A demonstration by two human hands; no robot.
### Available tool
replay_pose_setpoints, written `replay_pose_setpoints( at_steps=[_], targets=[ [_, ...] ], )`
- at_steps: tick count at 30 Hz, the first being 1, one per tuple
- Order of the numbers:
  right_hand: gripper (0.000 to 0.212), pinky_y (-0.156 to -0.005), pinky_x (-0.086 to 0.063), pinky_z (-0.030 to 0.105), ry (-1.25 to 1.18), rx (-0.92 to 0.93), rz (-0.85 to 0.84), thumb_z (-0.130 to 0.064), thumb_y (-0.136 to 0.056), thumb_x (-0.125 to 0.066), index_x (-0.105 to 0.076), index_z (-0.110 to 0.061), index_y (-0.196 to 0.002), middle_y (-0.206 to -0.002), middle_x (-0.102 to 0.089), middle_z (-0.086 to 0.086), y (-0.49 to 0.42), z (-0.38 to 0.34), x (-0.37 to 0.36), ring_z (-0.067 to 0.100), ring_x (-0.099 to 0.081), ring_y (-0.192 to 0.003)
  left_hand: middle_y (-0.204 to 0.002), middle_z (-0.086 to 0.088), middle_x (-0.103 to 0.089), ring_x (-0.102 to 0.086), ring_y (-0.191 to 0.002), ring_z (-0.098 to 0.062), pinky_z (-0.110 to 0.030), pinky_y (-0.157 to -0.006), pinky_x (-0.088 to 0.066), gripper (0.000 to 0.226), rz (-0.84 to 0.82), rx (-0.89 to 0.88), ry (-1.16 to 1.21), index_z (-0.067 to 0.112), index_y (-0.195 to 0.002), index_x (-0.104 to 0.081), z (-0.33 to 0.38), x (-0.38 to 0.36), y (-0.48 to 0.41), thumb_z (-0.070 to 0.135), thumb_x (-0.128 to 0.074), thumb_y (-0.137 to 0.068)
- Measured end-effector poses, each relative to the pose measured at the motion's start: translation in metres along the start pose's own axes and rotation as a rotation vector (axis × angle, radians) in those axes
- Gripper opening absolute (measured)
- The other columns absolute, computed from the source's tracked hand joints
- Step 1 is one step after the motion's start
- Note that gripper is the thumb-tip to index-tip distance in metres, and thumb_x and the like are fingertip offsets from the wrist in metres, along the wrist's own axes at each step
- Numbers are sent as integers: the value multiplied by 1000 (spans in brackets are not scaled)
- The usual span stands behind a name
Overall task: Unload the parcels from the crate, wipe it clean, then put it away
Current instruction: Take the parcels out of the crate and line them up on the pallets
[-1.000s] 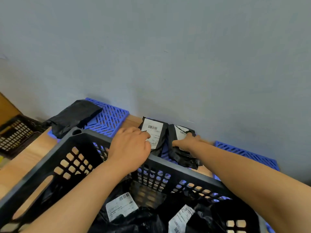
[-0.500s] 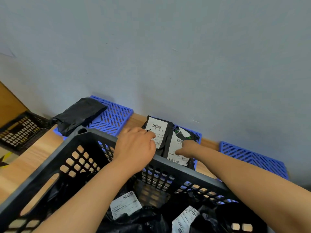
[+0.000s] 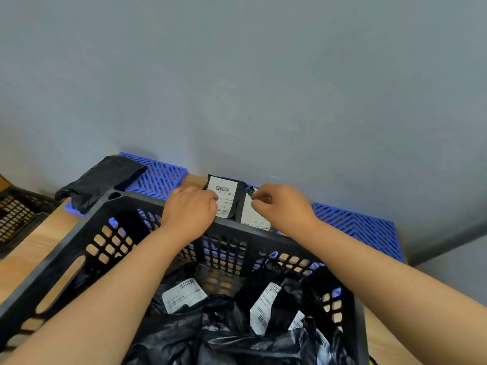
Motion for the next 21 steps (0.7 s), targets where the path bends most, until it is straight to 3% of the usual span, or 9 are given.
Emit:
replay_pose_setpoints(
  at_steps=[4,7,10,13,17,21],
  targets=[
    [22,-79,-51,33,75,139,126,-26,-90,-54,-68,-25,-107,-104,-66,-10,56,-16,22,10,-60,-96,-116,3,-66,-55,-106,-17,-33,-85,-34,39,-9,-19,28,26,-120,-62,5,6,7,26,-30,-98],
    [22,-81,-50,32,106,189,80,-27,-90,-55,-66,-25,-109,-106,-65,-9,94,-17,17,9,-57,-98,-120,-2,-64,-54,-110,-21,-36,-88,-34,37,-34,-30,89,22,-125,-59,11,12,16,33,-35,-98],
    [31,-79,-48,24,114,141,-80,-36,-89,-56,-60,-30,-119,-111,-62,-13,122,-5,-7,5,-57,-94,-136,-6,-53,-44,-126,-24,-40,-102,-31,43,-74,-21,299,16,-135,-49,18,13,31,35,-42,-97],
    [38,-79,-47,24,152,82,-311,-45,-87,-56,-58,-31,-123,-115,-63,-12,149,7,-41,7,-59,-99,-150,-8,-34,-24,-141,-23,-42,-114,-21,49,-102,-37,453,16,-141,-41,32,14,66,30,-49,-95],
    [54,-86,-49,31,245,56,-576,-59,-84,-55,-57,-25,-126,-118,-64,-6,179,16,-79,15,-59,-105,-157,2,-19,-3,-145,-12,-34,-116,-6,52,-154,-70,537,19,-143,-35,41,8,116,26,-51,-95],
    [83,-91,-48,40,377,30,-733,-76,-73,-52,-48,-21,-135,-124,-60,0,198,22,-103,23,-56,-112,-151,-1,-28,-8,-143,-14,-34,-114,-14,48,-240,49,640,19,-142,-37,33,2,148,24,-49,-96]
  ],
)
Point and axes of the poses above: each hand's wrist, its own y-axis away from the middle knuckle, its own x-axis out of the back of the hand, z = x × y, the point moved 9 cm from there along -y, towards the middle knuckle
